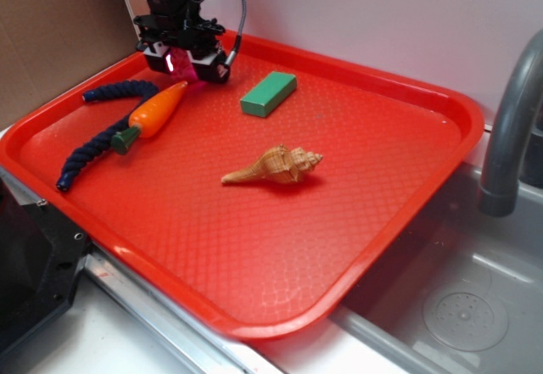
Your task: Grab the red paper.
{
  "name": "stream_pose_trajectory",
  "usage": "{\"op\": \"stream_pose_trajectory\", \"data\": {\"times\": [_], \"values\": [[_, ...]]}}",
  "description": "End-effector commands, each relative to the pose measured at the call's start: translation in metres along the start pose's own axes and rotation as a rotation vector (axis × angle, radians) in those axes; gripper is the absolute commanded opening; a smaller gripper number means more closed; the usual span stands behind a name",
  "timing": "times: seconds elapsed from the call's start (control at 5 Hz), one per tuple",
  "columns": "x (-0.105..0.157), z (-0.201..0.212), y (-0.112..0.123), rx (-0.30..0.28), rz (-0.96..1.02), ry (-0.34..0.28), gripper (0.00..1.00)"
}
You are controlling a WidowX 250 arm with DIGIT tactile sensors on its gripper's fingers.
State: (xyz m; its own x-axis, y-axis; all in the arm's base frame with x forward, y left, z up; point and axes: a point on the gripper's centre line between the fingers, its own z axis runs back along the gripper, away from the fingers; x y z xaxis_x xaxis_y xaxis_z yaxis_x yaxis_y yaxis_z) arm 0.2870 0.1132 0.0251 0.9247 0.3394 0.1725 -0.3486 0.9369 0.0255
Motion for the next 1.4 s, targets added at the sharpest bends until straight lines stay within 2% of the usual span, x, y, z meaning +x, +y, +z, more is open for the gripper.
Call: {"op": "stream_pose_trajectory", "data": {"times": [0.0,0.4,0.8,1.0,1.2], "values": [[-0.016,0.090,-0.024,-0.027,-0.156,0.013,0.00],[-0.070,0.159,-0.038,-0.147,-0.300,0.097,0.00],[-0.112,0.185,-0.050,-0.147,-0.344,0.147,0.00],[-0.128,0.186,-0.056,-0.126,-0.343,0.088,0.00],[-0.114,0.176,-0.051,-0.164,-0.393,0.153,0.00]]}}
